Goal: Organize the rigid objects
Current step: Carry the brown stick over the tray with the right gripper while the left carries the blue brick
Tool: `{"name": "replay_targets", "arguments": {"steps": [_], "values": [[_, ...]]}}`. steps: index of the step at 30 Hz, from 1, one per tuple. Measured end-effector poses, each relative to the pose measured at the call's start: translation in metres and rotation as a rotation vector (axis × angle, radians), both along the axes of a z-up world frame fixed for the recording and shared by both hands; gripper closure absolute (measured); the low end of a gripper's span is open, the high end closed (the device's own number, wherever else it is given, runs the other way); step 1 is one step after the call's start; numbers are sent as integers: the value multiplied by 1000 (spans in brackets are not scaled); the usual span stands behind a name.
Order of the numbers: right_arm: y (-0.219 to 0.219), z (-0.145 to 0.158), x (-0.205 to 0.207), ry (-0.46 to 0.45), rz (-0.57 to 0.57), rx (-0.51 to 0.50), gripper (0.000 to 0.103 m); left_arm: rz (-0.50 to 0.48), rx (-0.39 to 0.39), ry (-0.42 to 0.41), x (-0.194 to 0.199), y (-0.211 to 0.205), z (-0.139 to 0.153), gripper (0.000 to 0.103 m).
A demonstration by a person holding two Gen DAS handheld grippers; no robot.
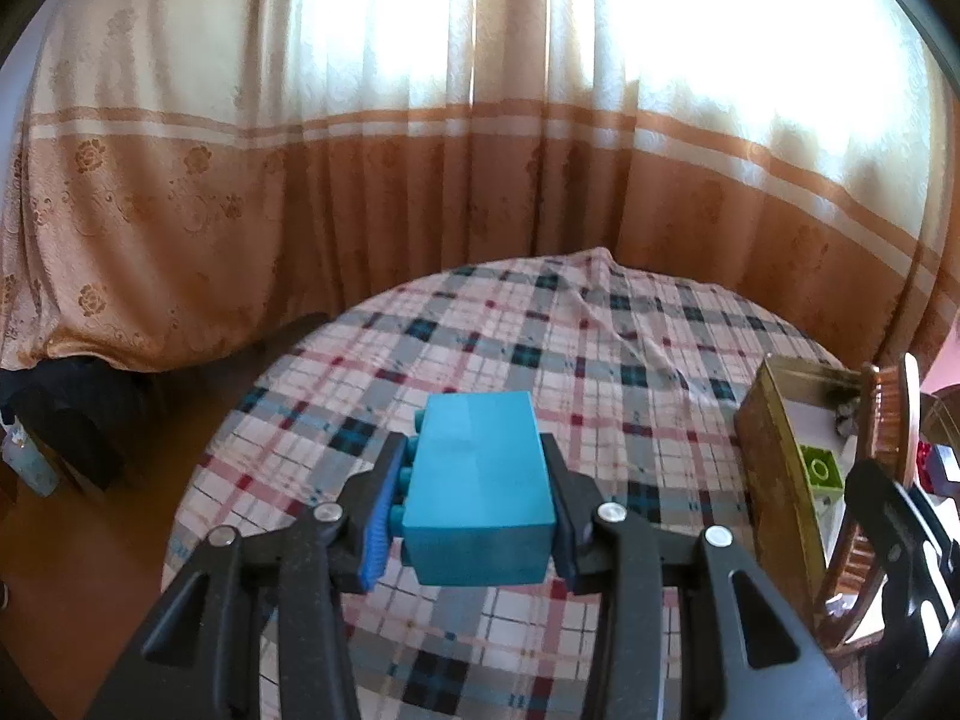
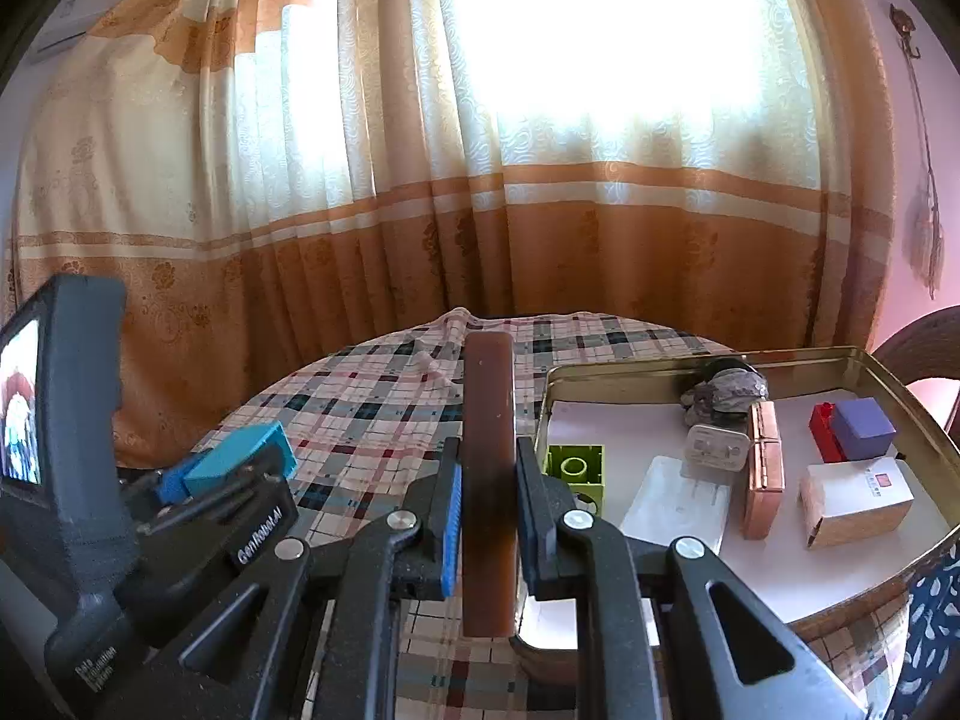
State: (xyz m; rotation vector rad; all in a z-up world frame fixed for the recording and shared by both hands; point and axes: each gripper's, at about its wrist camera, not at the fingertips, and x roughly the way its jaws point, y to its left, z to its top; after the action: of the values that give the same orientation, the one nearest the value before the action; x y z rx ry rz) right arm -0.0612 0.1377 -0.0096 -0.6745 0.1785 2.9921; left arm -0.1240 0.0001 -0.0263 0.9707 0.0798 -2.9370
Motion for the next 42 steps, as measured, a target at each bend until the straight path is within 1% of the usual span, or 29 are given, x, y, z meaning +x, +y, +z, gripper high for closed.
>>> {"name": "replay_targets", "arguments": {"steps": [5, 24, 35, 42], "values": [[1, 0, 3, 1, -1, 7, 86, 0, -11, 12, 3, 3, 1, 62], [5, 0, 9, 9, -2, 21, 86, 7, -2, 13, 5, 0, 2, 62], [6, 0, 10, 5, -4, 12, 86, -1, 9, 9, 7, 0, 2, 62], [11, 2, 12, 9, -3, -1, 86, -29, 26, -1, 11, 10, 2, 62]]}}
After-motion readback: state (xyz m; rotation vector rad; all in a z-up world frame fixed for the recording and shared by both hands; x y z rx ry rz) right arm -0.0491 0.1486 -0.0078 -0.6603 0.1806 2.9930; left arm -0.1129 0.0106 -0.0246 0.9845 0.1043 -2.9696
